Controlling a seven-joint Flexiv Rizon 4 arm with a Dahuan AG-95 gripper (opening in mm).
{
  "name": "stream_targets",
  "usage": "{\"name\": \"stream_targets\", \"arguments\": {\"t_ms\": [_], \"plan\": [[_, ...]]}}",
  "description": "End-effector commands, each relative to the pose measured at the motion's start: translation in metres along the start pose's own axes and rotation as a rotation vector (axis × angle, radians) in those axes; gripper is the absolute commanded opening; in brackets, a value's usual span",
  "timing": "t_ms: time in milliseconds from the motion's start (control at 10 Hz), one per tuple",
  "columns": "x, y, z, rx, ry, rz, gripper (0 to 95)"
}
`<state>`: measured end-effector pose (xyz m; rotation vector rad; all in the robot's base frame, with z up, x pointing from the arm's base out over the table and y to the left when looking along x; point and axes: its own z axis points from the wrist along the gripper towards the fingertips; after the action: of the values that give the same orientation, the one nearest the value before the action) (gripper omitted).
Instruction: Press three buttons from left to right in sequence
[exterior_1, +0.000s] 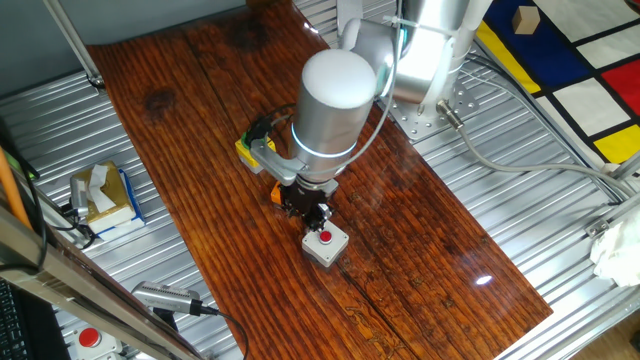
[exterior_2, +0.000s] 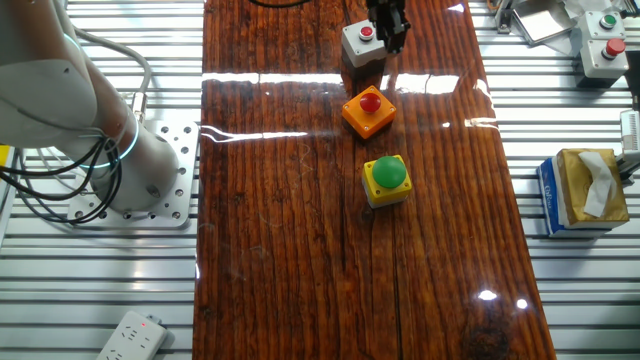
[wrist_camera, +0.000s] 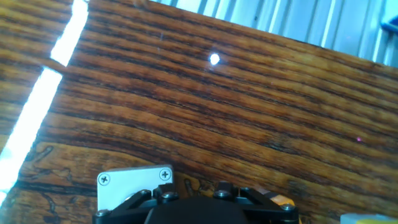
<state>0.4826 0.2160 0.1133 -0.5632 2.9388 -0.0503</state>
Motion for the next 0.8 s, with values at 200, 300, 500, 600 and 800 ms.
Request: {"name": "stream_targets", "arguments": {"t_ms": [200,300,500,600,800], "plan": [[-0.0005,0.0017,0.0008,0.000,0.001,-0.001,57.0],[-0.0003,0.0017,0.0007,-0.006,0.004,0.005,76.0],[-0.0007,0.0025,0.0014,-0.061,-0.013,0.018,95.0],[-0.0001,0.0025,0.0014,-0.089,-0.018,0.025,95.0],[0.0009,0.0027,-0.0011,-0.193,0.001,0.071,95.0]]}}
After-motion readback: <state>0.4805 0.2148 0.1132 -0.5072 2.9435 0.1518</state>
